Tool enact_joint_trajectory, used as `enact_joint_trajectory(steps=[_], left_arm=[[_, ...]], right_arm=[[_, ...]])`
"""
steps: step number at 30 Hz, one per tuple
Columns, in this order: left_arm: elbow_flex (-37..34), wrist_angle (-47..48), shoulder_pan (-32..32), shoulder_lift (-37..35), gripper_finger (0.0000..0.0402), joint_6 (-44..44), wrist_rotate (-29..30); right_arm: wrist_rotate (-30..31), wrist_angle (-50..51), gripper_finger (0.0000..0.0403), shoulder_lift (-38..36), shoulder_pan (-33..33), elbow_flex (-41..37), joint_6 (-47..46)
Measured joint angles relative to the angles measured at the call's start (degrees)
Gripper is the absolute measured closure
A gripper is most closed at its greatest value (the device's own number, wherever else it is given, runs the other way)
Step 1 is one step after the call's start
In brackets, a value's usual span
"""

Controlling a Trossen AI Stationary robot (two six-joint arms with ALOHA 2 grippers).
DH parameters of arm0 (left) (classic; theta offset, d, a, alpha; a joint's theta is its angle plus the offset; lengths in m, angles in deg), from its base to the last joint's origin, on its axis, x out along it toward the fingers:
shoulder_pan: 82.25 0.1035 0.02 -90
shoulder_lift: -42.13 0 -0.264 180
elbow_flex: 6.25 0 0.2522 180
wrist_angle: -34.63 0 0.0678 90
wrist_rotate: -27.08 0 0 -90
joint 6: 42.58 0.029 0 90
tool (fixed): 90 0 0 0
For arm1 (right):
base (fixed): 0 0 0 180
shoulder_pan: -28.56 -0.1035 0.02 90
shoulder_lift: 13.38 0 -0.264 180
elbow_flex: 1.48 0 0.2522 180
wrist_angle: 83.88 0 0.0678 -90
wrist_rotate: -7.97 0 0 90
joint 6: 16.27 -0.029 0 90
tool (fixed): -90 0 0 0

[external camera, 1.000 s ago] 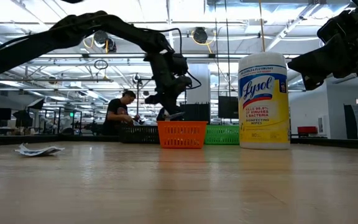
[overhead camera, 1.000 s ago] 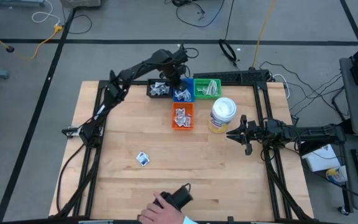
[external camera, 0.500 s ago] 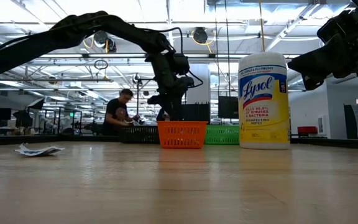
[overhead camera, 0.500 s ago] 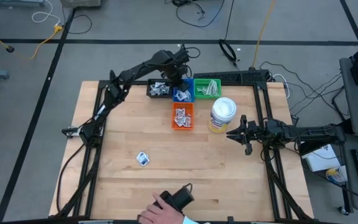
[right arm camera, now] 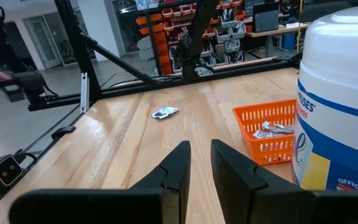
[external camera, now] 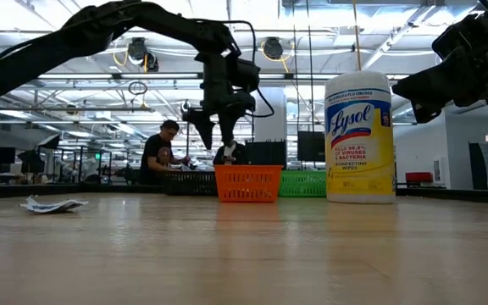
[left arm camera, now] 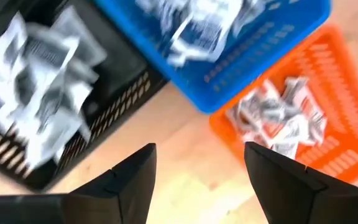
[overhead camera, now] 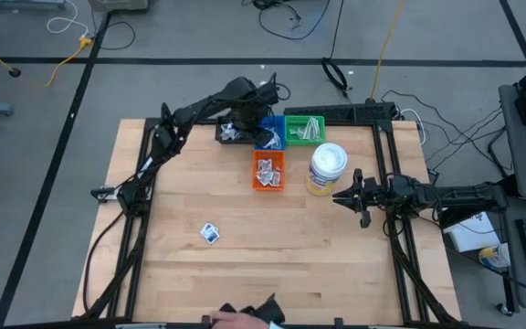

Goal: Pick & Place First Aid Supplies
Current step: Put the blue alcohol pad into the blue bin

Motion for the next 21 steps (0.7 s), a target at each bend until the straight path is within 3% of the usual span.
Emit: enact_joint_trajectory(steps=[13,16,21], left_arm=[[-1.9,1.9,-7.1,-5.6,0.0151,0.8,0.8],[-7.9,-1.0,-10.3,-10.3,0.0151,0.7,0.8],[-23.9,-7.9,-16.1,-19.4,0.0151,-0.1,1.0]], right_arm=[[0.0,0.0,0.0344,0.0,0.0,0.0,0.0],[0.0,0.0,0.0344,0.0,0.0,0.0,0.0],[0.0,0.0,0.0344,0.0,0.0,0.0,0.0]])
